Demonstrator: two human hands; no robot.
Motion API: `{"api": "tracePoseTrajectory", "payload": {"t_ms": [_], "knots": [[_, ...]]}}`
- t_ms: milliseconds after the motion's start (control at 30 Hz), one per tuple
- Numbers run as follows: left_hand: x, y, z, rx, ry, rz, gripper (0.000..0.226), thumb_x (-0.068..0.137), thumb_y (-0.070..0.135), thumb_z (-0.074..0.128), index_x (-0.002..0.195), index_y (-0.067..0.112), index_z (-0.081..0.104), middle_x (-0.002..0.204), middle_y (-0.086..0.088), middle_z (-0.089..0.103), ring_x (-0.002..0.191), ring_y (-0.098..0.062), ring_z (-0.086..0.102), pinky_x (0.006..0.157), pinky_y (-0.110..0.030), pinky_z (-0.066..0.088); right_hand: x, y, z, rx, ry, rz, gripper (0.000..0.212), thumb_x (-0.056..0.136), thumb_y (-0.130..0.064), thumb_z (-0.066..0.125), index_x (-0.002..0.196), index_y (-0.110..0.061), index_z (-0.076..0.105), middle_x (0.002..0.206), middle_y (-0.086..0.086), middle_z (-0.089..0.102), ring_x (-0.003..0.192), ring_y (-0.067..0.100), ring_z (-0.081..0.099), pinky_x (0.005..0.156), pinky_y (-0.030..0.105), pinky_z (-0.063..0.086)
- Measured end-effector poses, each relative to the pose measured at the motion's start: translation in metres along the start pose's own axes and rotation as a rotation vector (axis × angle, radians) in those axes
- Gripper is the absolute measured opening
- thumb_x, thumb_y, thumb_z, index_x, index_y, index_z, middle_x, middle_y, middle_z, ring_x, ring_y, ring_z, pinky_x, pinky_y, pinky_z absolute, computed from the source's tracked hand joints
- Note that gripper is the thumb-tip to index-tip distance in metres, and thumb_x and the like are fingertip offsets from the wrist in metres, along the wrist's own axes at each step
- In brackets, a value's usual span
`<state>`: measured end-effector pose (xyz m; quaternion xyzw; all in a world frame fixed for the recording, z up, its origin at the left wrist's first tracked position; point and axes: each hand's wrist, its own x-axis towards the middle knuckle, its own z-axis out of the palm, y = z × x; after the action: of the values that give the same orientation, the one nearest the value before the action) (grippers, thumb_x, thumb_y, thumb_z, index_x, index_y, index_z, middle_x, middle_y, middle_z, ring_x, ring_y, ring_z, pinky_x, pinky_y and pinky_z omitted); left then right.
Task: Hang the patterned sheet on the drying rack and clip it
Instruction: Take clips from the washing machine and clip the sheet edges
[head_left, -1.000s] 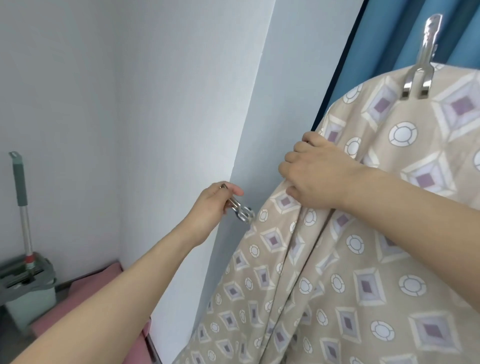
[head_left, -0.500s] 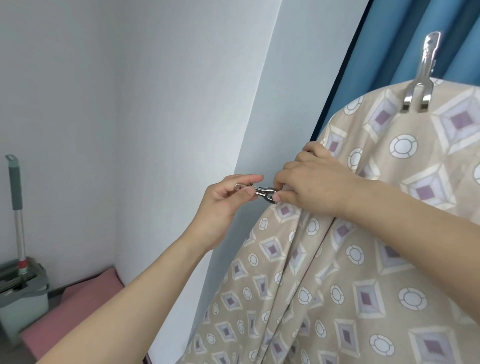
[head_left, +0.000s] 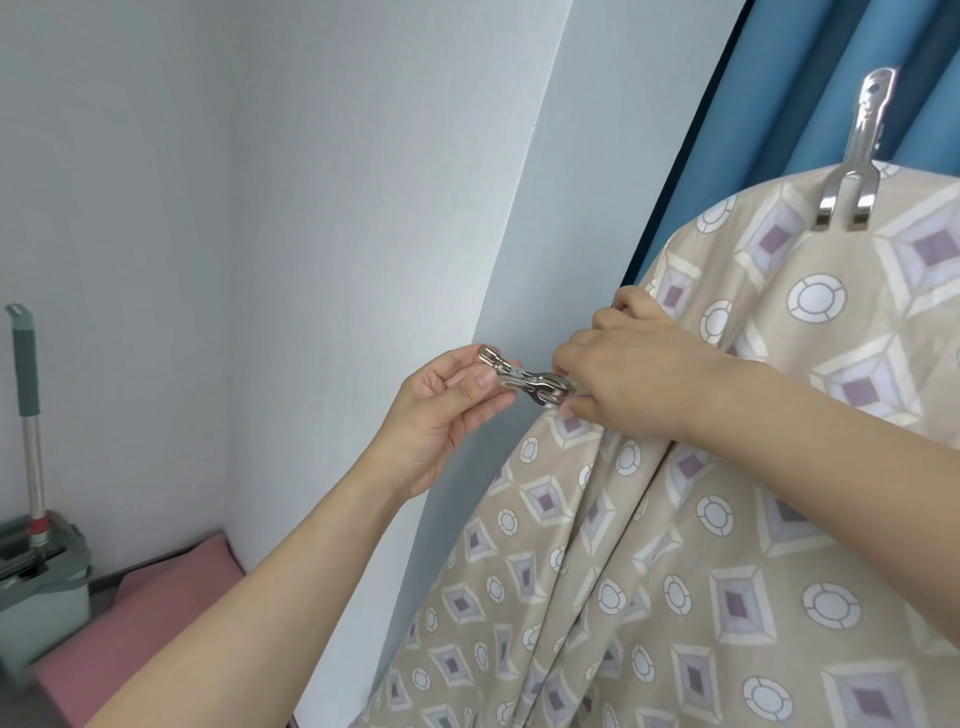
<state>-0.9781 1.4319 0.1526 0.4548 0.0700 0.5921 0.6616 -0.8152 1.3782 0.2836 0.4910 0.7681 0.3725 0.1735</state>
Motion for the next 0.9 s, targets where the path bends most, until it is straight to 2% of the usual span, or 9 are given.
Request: {"api": "tracePoseTrajectory", "payload": {"t_ms": [100, 167, 233, 367, 533, 600, 667, 800, 900], "knots": [[0.009, 0.003, -0.002, 0.012, 0.027, 0.026, 0.027, 0.087, 0.011, 0.064, 0.113, 0.004, 0.059, 0.119, -0.021, 0.064, 0.113, -0.031, 0.061, 0.098, -0.035, 0.051, -0.005, 0.006, -0.003, -0.227, -0.051, 0.025, 0.058, 0.093, -0.065, 0.031, 0.123, -0.020, 0.053, 0.116, -0.002, 0.057, 0.118, 0.024, 0.041, 0.116, 0.045, 0.009], [0.014, 0.005, -0.004, 0.021, 0.053, 0.016, 0.025, 0.086, 0.012, 0.062, 0.110, 0.006, 0.060, 0.118, -0.019, 0.065, 0.111, -0.030, 0.062, 0.098, -0.034, 0.051, -0.007, 0.008, -0.006, -0.277, -0.103, 0.035, 0.054, 0.095, -0.061, 0.034, 0.122, -0.020, 0.057, 0.116, -0.002, 0.056, 0.119, 0.025, 0.039, 0.116, 0.049, 0.005], [0.018, 0.003, -0.004, 0.049, 0.060, -0.007, 0.023, 0.085, 0.015, 0.062, 0.106, 0.007, 0.063, 0.114, -0.017, 0.068, 0.106, -0.028, 0.064, 0.099, -0.035, 0.051, -0.006, 0.010, -0.007, -0.258, -0.125, 0.022, 0.044, 0.095, -0.055, 0.040, 0.117, -0.021, 0.058, 0.111, -0.003, 0.057, 0.116, 0.024, 0.042, 0.116, 0.048, 0.008], [0.023, -0.002, -0.004, 0.108, 0.066, -0.058, 0.021, 0.086, 0.018, 0.063, 0.102, 0.005, 0.067, 0.109, -0.019, 0.069, 0.100, -0.029, 0.064, 0.098, -0.038, 0.051, -0.004, 0.015, -0.005, -0.224, -0.096, -0.020, 0.040, 0.090, -0.052, 0.053, 0.109, -0.018, 0.055, 0.104, -0.003, 0.057, 0.108, 0.022, 0.045, 0.112, 0.041, 0.017], [0.027, -0.006, 0.004, 0.136, 0.066, -0.069, 0.016, 0.089, 0.015, 0.063, 0.100, 0.004, 0.069, 0.105, -0.021, 0.069, 0.098, -0.031, 0.065, 0.093, -0.037, 0.053, -0.002, 0.014, -0.001, -0.251, -0.008, -0.056, 0.021, 0.090, -0.029, 0.054, 0.098, -0.015, 0.040, 0.085, -0.002, 0.044, 0.093, 0.023, 0.042, 0.109, 0.039, 0.020], [0.027, -0.010, 0.009, 0.143, 0.087, -0.072, 0.019, 0.090, 0.015, 0.063, 0.103, 0.002, 0.068, 0.107, -0.025, 0.069, 0.098, -0.032, 0.066, 0.090, -0.035, 0.055, -0.003, 0.013, -0.002, -0.246, 0.005, -0.055, 0.026, 0.088, -0.023, 0.053, 0.093, -0.015, 0.028, 0.082, -0.001, 0.042, 0.087, 0.023, 0.036, 0.107, 0.038, 0.021], [0.025, -0.015, 0.014, 0.157, 0.091, -0.084, 0.023, 0.089, 0.016, 0.064, 0.105, 0.000, 0.068, 0.110, -0.026, 0.068, 0.098, -0.033, 0.066, 0.088, -0.035, 0.055, -0.004, 0.013, -0.002, -0.248, 0.010, -0.062, 0.032, 0.086, -0.022, 0.053, 0.093, -0.015, 0.022, 0.082, -0.001, 0.043, 0.088, 0.023, 0.038, 0.107, 0.038, 0.020], [0.020, -0.029, 0.026, 0.224, 0.063, -0.072, 0.017, 0.092, 0.011, 0.063, 0.102, -0.001, 0.069, 0.102, -0.022, 0.071, 0.088, -0.026, 0.068, 0.087, -0.033, 0.056, -0.005, 0.014, -0.003, -0.234, 0.027, -0.075, 0.030, 0.084, -0.010, 0.047, 0.093, -0.015, 0.019, 0.085, -0.001, 0.046, 0.090, 0.023, 0.038, 0.106, 0.038, 0.020], [0.020, -0.034, 0.031, 0.218, 0.053, -0.083, 0.024, 0.089, 0.013, 0.065, 0.107, -0.003, 0.067, 0.103, -0.022, 0.070, 0.087, -0.023, 0.068, 0.090, -0.033, 0.056, -0.007, 0.017, -0.003, -0.220, 0.024, -0.078, 0.030, 0.085, -0.010, 0.048, 0.094, -0.017, 0.021, 0.087, -0.002, 0.046, 0.095, 0.023, 0.042, 0.106, 0.037, 0.019]]}}
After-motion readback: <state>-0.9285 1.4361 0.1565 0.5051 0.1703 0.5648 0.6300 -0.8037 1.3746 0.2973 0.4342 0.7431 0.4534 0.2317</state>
